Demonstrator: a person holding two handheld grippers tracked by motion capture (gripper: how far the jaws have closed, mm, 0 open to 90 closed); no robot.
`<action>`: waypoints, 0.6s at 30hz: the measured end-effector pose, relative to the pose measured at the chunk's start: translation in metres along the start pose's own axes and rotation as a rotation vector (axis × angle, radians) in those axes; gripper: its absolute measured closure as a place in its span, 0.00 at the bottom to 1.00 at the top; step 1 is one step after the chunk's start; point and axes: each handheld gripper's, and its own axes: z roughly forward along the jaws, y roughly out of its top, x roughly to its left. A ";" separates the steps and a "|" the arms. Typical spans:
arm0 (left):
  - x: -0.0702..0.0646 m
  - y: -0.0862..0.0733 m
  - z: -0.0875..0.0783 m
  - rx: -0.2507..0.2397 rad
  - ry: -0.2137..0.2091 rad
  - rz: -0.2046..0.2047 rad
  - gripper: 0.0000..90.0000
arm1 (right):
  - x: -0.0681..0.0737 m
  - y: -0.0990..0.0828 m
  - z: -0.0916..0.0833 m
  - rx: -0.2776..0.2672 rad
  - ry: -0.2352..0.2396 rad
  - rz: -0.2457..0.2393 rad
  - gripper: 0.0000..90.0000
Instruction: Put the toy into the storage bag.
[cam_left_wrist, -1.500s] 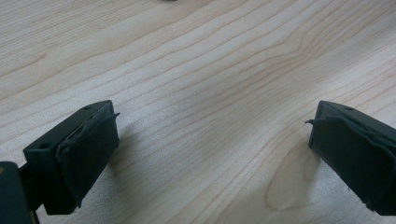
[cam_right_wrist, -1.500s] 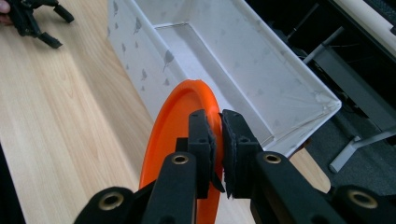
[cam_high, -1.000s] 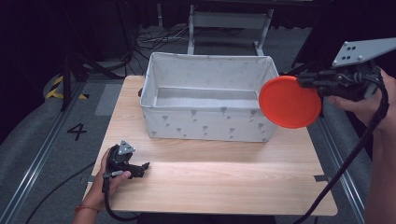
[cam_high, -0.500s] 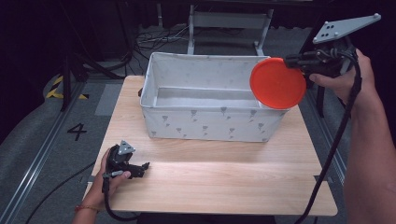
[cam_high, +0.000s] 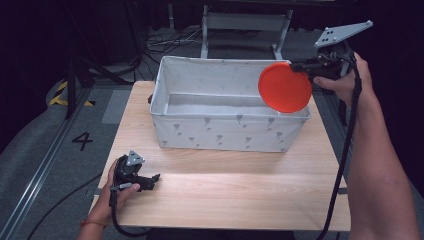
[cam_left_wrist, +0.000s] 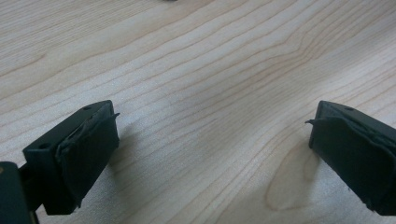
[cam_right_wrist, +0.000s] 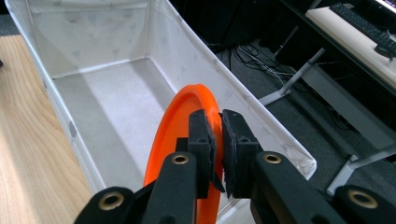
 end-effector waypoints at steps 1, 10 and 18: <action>0.000 0.000 0.000 0.000 0.000 0.000 0.02 | 0.000 0.000 0.000 0.000 0.000 0.000 0.93; 0.000 0.000 0.000 0.001 0.000 0.001 0.02 | 0.002 -0.011 0.029 0.039 0.026 -0.010 0.93; 0.000 0.000 0.000 0.001 0.000 0.001 0.02 | 0.009 -0.024 0.043 0.066 0.088 -0.054 0.93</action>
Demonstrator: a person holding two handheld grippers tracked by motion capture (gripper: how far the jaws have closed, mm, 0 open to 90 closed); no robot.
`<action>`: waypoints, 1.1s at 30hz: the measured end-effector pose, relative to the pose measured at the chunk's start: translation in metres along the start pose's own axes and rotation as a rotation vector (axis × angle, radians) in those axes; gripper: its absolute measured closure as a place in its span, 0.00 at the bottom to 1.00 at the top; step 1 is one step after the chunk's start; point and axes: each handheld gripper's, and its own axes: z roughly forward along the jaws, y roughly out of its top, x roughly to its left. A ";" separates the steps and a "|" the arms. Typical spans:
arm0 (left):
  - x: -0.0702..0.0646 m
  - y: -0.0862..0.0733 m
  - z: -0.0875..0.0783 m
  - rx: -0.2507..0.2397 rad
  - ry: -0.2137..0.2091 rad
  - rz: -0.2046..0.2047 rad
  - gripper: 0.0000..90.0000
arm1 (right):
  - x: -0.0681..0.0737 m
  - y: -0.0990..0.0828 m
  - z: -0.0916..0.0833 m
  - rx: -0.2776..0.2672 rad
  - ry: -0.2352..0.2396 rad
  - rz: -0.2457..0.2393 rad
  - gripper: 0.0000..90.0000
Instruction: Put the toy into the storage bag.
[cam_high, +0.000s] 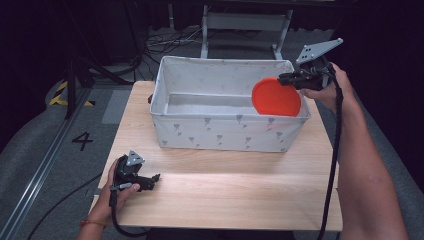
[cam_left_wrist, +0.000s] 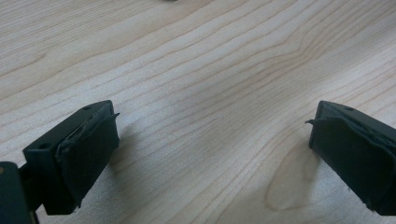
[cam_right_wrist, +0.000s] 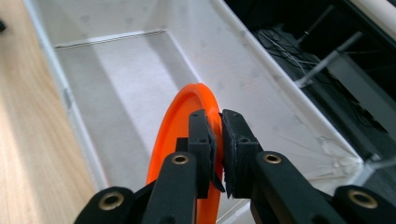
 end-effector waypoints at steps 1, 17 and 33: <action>0.000 0.000 0.000 -0.001 0.000 -0.001 0.02 | 0.001 -0.001 0.001 0.001 0.008 -0.007 0.93; 0.000 0.000 0.000 -0.001 0.000 -0.001 0.02 | 0.019 -0.016 0.017 0.185 0.110 -0.172 0.93; 0.000 0.000 0.000 0.000 0.000 0.000 0.02 | 0.013 -0.017 0.050 0.375 0.155 -0.225 0.93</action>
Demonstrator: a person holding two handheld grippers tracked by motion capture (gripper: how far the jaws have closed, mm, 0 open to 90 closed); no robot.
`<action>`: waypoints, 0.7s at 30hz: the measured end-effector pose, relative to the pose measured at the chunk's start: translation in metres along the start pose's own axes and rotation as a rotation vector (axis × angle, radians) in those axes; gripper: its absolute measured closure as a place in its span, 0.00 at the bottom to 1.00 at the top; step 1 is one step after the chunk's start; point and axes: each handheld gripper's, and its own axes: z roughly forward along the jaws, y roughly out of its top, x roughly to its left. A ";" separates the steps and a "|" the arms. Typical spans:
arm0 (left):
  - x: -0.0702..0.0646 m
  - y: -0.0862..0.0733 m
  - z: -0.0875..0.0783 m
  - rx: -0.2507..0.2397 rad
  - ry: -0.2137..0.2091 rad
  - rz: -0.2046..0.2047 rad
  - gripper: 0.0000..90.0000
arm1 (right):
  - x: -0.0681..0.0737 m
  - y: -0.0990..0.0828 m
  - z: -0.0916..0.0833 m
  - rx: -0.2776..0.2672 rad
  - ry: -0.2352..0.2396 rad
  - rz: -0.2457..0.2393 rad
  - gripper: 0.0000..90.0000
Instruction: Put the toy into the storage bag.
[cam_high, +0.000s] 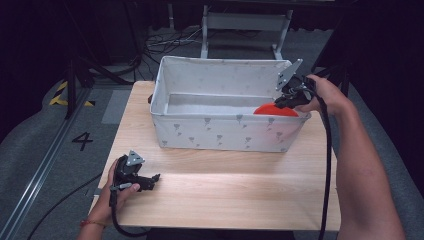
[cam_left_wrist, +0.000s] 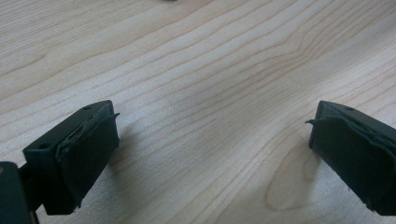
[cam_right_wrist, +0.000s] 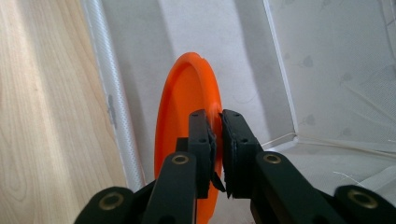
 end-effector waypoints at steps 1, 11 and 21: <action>0.000 0.000 0.000 0.000 0.000 0.000 0.02 | -0.001 0.000 0.001 0.000 0.007 0.004 0.93; 0.000 0.000 0.000 0.000 0.000 0.000 0.02 | -0.001 -0.003 0.011 0.036 0.017 0.018 0.92; 0.000 0.000 0.000 0.000 0.000 0.000 0.02 | 0.001 -0.009 0.003 0.026 0.010 0.028 0.92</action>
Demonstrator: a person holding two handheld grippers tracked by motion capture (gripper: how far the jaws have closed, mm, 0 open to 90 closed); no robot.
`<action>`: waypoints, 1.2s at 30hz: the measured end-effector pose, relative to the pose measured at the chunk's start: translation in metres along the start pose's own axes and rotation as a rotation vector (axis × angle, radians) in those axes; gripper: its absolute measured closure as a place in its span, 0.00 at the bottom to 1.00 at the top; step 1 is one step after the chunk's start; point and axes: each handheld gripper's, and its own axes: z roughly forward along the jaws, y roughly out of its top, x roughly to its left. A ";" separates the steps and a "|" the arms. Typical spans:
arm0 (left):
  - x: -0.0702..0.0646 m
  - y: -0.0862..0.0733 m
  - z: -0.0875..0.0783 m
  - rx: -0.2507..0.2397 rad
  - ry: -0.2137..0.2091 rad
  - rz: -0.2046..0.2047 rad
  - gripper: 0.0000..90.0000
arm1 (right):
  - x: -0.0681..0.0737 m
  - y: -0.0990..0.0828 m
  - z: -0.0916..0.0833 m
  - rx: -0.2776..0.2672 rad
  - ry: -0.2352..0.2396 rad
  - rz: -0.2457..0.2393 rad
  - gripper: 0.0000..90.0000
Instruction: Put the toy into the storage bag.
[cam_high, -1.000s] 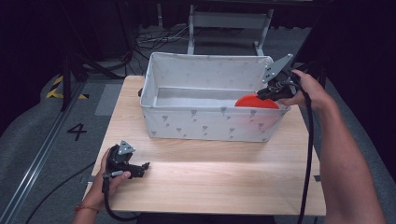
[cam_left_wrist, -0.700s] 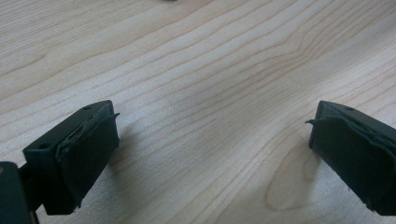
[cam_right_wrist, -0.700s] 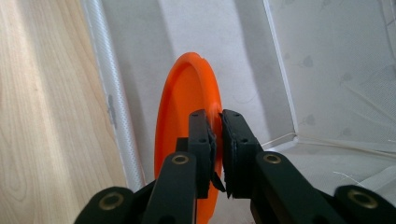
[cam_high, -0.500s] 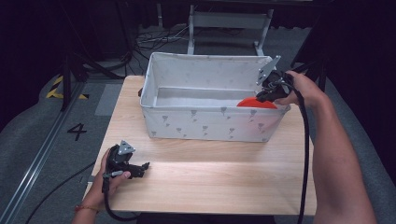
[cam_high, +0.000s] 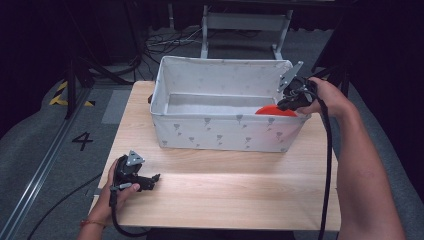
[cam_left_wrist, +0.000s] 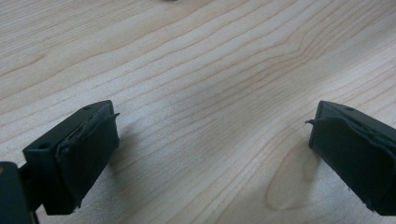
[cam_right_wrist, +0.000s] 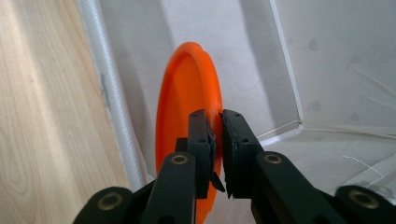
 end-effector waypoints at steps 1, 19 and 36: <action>0.000 0.000 0.000 -0.001 0.000 -0.001 0.02 | 0.000 0.000 -0.001 -0.004 -0.005 0.005 0.91; 0.000 0.000 0.000 -0.001 0.000 -0.001 0.02 | 0.020 -0.016 -0.031 -0.247 -0.177 0.265 0.24; 0.000 0.000 0.000 -0.001 -0.002 -0.005 0.02 | 0.067 -0.072 -0.067 -0.419 -0.335 0.444 0.24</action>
